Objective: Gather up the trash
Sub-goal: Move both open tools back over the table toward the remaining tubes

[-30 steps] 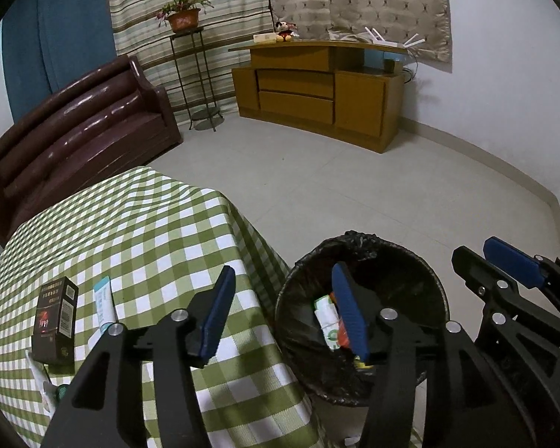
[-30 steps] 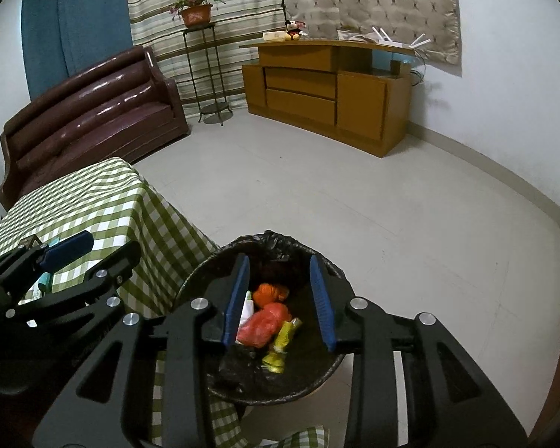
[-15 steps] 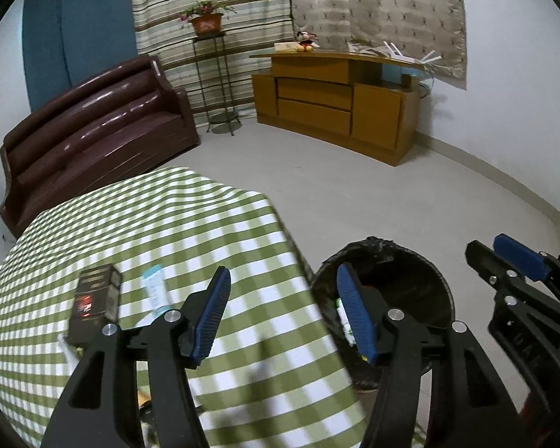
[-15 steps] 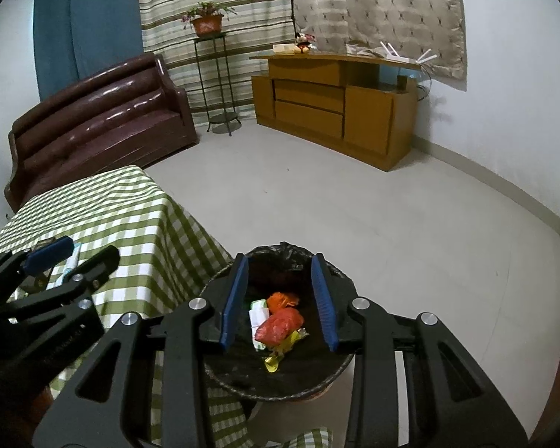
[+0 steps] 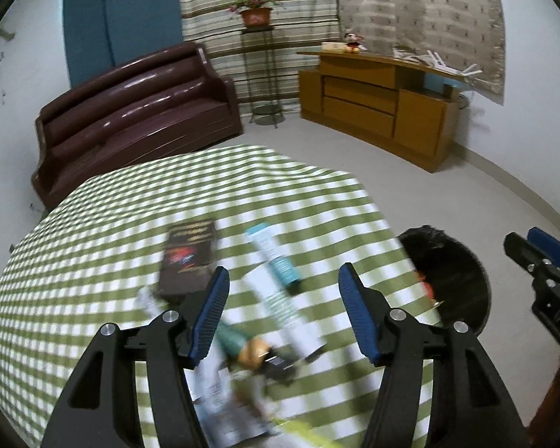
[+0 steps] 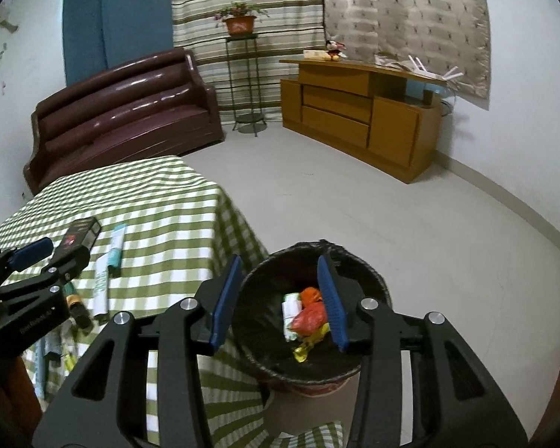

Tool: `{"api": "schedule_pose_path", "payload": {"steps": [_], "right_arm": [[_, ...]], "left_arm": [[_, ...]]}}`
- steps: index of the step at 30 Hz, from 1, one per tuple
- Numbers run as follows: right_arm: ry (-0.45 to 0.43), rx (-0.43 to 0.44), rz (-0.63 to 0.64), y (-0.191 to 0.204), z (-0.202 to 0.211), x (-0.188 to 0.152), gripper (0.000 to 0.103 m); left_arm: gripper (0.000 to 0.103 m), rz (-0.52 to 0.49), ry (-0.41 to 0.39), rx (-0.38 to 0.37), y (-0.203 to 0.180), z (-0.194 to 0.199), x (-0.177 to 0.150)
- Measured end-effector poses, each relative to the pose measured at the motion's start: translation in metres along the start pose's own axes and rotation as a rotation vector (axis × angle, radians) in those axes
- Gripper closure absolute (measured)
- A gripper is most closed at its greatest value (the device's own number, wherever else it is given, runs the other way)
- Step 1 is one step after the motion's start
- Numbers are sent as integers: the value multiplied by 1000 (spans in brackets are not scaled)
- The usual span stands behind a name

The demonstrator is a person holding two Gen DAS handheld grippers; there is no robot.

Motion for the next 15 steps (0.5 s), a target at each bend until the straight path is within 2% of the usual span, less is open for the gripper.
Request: {"api": "schedule_pose_path", "payload": {"steps": [15], "right_arm": [[20, 70, 123, 69, 8, -20, 62]], "left_arm": [[41, 142, 32, 103, 104, 13, -48]]}}
Point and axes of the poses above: each gripper's, at about its wrist camera, not at the fingertips, and z roughly against the way its jaws point, y to its left, x to its top, the point moved 9 cm from there along -z, roughly the way its jaws point, and after that the axes turned 11 degrees about y, right-handed, at the moved point
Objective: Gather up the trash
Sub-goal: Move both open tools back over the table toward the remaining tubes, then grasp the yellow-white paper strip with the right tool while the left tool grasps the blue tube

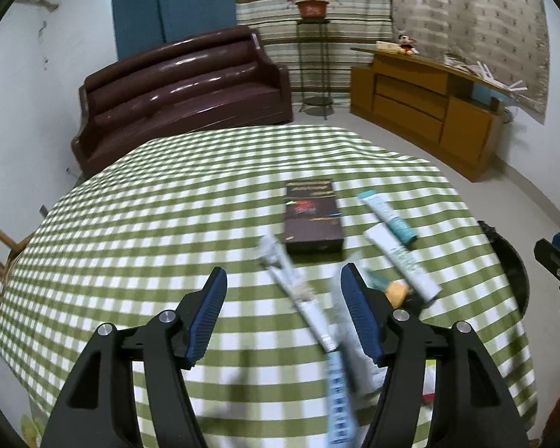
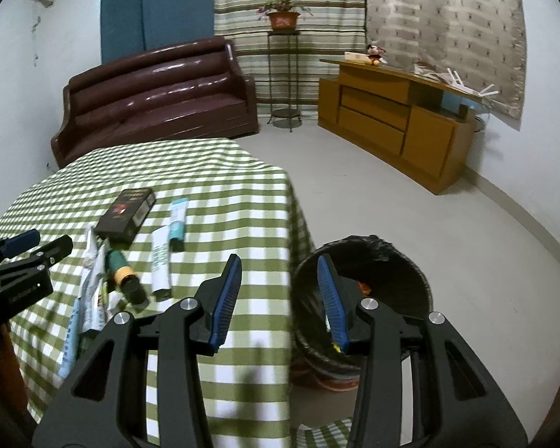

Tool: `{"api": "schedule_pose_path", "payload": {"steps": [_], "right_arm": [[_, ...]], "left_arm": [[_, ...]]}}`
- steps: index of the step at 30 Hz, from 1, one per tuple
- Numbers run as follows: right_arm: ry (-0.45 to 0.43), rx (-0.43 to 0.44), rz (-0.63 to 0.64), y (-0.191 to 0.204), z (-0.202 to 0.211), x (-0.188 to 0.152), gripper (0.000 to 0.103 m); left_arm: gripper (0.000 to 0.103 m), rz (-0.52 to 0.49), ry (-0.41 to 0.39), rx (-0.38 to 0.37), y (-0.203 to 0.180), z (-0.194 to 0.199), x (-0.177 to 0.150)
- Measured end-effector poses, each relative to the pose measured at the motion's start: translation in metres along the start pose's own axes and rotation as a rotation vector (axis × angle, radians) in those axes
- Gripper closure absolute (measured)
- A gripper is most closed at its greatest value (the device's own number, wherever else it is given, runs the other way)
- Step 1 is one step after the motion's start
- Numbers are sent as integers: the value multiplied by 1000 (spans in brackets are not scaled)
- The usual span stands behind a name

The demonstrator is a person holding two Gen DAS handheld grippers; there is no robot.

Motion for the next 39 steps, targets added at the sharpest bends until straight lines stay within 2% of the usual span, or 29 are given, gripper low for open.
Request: {"api": "schedule_pose_path", "payload": {"steps": [7, 18, 28, 39], "right_arm": [[23, 44, 55, 33, -1, -12, 62], [53, 109, 137, 79, 0, -33, 62], [82, 145, 181, 102, -3, -49, 61], [115, 147, 217, 115, -13, -63, 61]], "left_arm": [[41, 49, 21, 32, 32, -5, -12], [41, 83, 55, 68, 61, -4, -37], [41, 90, 84, 73, 71, -7, -59], [40, 95, 106, 75, 79, -11, -73]]}}
Point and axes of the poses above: each gripper's, at about its wrist camera, not at the fingertips, and z roughly against the way its jaws point, y to its left, x to its top, the point moved 9 cm from there along -z, roughly the way its jaws point, and after that the axes turned 11 degrees about y, right-handed, at the moved point
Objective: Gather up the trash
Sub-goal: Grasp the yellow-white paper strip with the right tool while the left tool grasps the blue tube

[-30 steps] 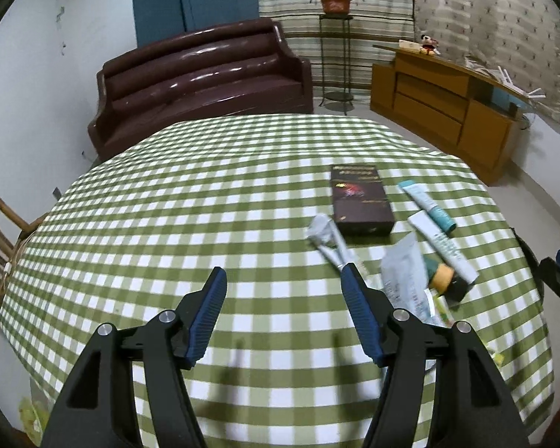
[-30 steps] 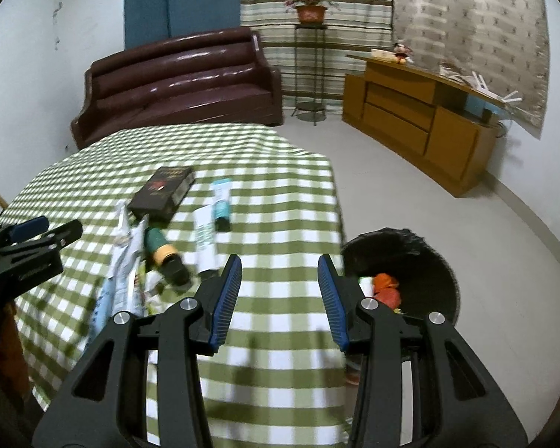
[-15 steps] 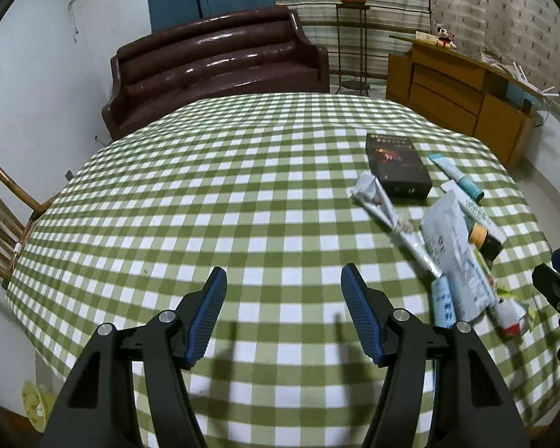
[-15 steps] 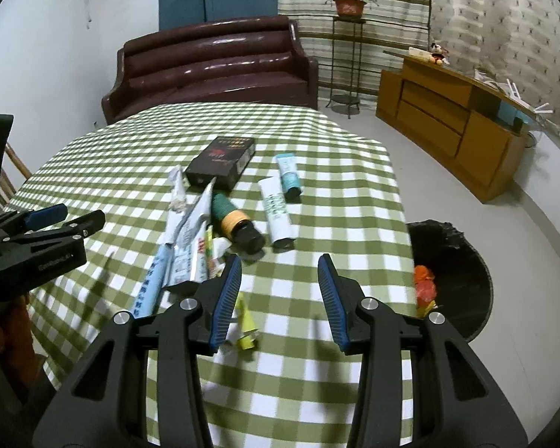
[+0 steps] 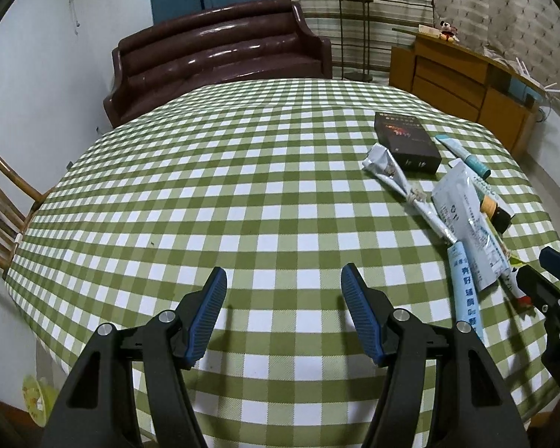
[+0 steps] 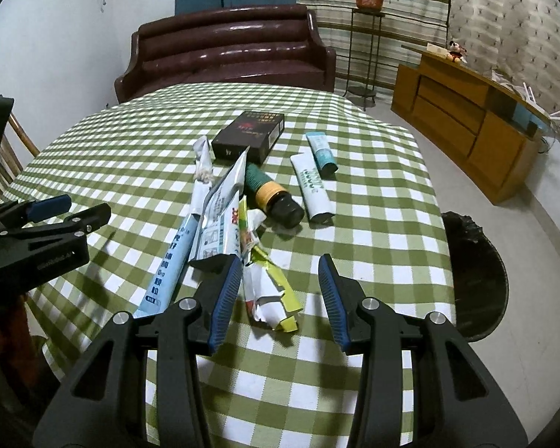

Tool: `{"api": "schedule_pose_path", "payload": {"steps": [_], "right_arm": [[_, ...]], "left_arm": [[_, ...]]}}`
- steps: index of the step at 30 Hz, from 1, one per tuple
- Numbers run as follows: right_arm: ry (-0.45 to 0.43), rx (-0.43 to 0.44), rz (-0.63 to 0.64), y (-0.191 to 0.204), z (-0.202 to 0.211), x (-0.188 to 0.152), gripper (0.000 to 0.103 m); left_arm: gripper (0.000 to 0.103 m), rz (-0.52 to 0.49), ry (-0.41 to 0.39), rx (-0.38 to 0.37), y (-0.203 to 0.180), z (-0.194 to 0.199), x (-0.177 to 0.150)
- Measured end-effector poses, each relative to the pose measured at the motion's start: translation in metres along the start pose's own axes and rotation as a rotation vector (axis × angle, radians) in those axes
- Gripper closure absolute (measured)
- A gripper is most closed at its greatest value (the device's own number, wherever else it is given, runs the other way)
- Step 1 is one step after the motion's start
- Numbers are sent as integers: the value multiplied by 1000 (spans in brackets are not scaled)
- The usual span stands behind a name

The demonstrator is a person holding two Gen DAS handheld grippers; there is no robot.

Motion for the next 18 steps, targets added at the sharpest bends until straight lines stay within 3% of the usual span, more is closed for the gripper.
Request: {"api": "schedule_pose_path", "payload": {"steps": [9, 12, 18], "right_arm": [[17, -2, 23, 6, -8, -3, 62], [22, -5, 34, 8, -9, -4, 73], [26, -7, 49, 9, -10, -6, 80]], "left_arm": [[40, -6, 9, -8, -4, -3, -5], [40, -10, 11, -11, -6, -4, -5], [40, -17, 13, -16, -10, -5, -5]]}}
Point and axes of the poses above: each gripper's, at about its wrist camera, not at the fingertips, and z roughly against the way its jaws point, y to its left, x to its top, the point moved 9 cm from there along -z, roughly the way its jaws point, and after that the axes turned 11 degrees about y, right-handed, at the moved point
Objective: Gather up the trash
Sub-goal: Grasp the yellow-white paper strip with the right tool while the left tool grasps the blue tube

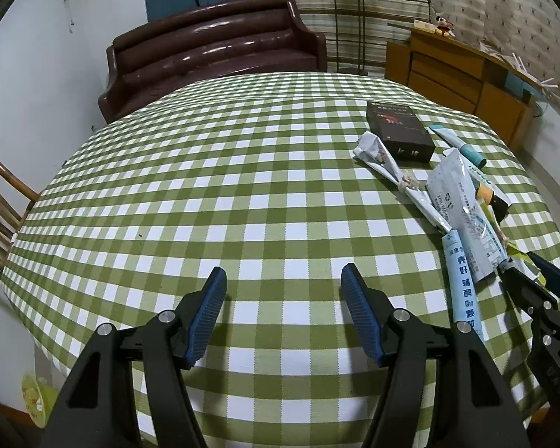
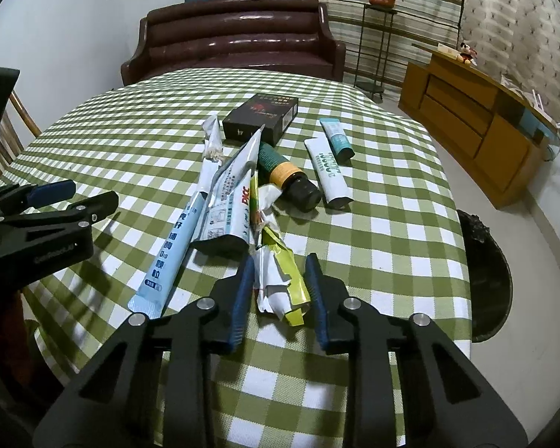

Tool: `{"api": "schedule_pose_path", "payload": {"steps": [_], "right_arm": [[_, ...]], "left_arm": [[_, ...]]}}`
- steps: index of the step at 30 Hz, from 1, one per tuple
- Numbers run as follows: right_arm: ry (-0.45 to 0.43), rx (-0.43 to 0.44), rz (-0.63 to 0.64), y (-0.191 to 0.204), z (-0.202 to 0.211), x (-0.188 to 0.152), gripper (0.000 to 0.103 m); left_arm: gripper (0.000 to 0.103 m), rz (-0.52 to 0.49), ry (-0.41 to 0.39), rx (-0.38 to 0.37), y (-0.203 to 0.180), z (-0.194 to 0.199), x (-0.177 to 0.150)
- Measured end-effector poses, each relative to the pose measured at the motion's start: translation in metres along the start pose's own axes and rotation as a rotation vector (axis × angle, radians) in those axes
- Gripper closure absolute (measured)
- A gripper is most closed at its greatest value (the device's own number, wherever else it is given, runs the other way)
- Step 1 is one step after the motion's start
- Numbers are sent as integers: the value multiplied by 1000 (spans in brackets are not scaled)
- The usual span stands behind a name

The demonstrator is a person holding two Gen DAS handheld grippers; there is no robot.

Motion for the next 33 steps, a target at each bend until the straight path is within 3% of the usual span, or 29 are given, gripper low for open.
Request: {"api": "schedule_pose_path", "payload": {"steps": [3, 33], "right_arm": [[-11, -18, 8, -1, 2, 0, 85], [-93, -91, -111, -62, 34, 6, 85]], "left_arm": [[40, -5, -4, -3, -3, 1, 1], [37, -82, -42, -121, -69, 27, 12]]}}
Point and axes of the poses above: each gripper's, at about its wrist camera, not at the fingertips, and z roughly against the way its jaws point, y to its left, x to its top, the point moved 9 cm from there along -z, roughly the way its jaws point, and after that the axes turned 11 degrees about y, right-handed, at the moved point
